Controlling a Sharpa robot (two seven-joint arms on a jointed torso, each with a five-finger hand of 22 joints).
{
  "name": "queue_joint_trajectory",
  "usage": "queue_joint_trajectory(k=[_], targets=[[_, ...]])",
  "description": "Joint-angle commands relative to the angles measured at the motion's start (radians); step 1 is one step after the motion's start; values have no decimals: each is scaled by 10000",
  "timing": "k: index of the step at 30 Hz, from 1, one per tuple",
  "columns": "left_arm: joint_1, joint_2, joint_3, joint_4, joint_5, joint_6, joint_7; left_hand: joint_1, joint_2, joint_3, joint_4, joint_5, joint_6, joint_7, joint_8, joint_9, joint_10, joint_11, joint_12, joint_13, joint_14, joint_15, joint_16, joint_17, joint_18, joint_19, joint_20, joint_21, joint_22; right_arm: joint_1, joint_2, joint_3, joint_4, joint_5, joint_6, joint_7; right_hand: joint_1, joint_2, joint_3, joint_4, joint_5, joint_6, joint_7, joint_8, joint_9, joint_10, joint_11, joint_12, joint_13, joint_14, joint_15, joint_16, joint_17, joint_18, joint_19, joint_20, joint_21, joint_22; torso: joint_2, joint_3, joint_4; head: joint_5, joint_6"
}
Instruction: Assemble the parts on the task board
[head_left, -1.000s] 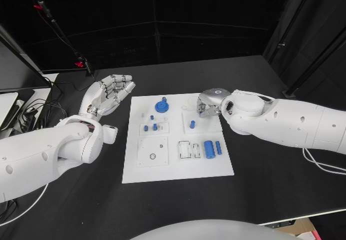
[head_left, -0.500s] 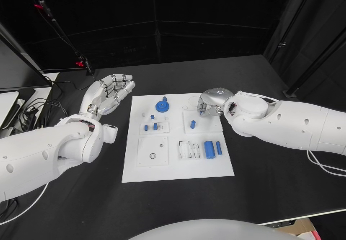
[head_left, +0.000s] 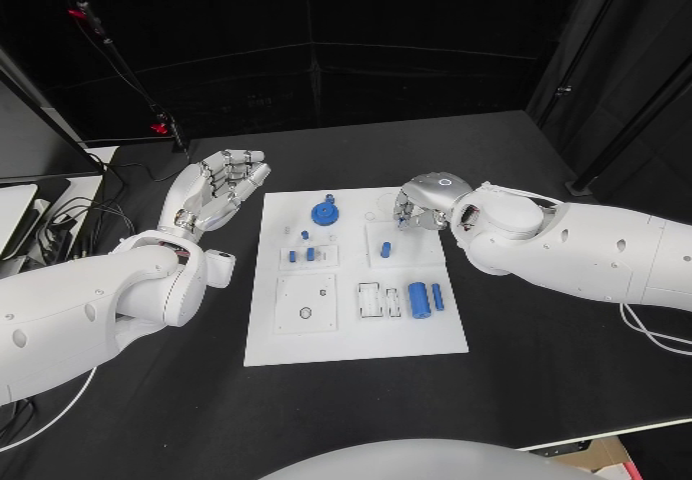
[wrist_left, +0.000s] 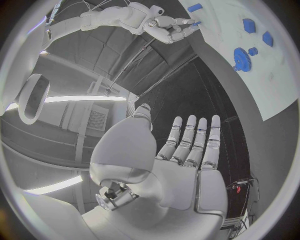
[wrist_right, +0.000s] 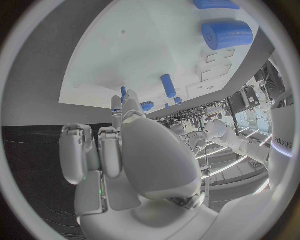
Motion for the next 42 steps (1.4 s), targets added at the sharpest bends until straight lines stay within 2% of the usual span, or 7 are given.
queue_joint_trajectory(k=[1,10,14,25,31,36,42], targets=[[11,-2,10,2,13,59,1040,6,92,-62,-16,42,-91,1326,61,-11,-66,-37,49,-13,-13,-10,80,-22,-35,76,-19,63,-11,21,-71,7,106,-85,-494,180,123,18,88,-7,-33,83,6,9,6,59,-6,-90,-14,938,-45,-60,2086,55,756,-61,37,2401,-2,-1,9,-1,0],[10,-3,10,-16,13,40,1028,8,93,-64,-16,47,-92,1326,63,-12,-67,-37,51,-13,-14,-10,82,-25,-35,76,-19,63,-11,35,-507,25,712,-85,-654,148,154,19,133,-10,-33,107,5,-13,0,89,-8,-144,-13,944,-48,-47,2116,48,772,-65,59,2413,-27,-18,-5,20,2],[10,11,10,-27,13,42,1028,14,97,-70,-15,62,-94,1326,70,-15,-70,-37,60,-16,-15,-10,91,-35,-34,77,-19,64,-13,54,-635,45,984,-85,-805,213,162,19,145,-10,-33,116,4,-18,-1,99,-8,-158,-12,947,-48,-44,2125,47,773,-66,61,2415,-10,-1,-7,32,26],[9,35,10,-48,14,45,1024,14,97,-70,-15,62,-94,1326,70,-15,-70,-37,60,-16,-15,-10,91,-35,-34,77,-19,64,-13,87,-560,75,1362,-86,-1664,825,205,13,207,-17,-31,153,3,-44,-6,149,-12,-222,-11,953,-51,-33,2150,36,800,-70,99,2436,13,2,18,122,35],[8,35,10,-48,14,41,1026,14,97,-70,-15,62,-94,1326,70,-15,-70,-37,60,-16,-15,-10,91,-35,-34,77,-19,64,-13,89,-345,77,1499,-76,-1809,1003,228,14,246,-19,-30,171,5,-63,-10,180,-12,-257,-10,955,-52,-28,2160,32,808,-71,111,2443,10,2,21,312,-10],[8,34,10,-51,14,38,1026,14,97,-70,-15,62,-94,1326,70,-15,-70,-37,60,-16,-15,-10,91,-35,-34,77,-19,64,-13,88,-98,77,1687,-22,-1685,1066,244,22,287,-17,-29,169,13,-91,-18,192,-6,-301,-12,961,-50,-18,2183,33,806,-71,107,2441,8,4,16,543,-67],[8,43,10,-53,14,39,1022,14,97,-70,-15,62,-94,1326,70,-15,-70,-37,60,-16,-15,-10,91,-35,-34,77,-19,64,-13,87,214,77,1921,99,-1374,1032,256,23,329,-15,-28,161,25,-127,-27,202,3,-352,-13,958,-45,-23,2171,41,787,-69,79,2426,12,0,23,749,-162]])
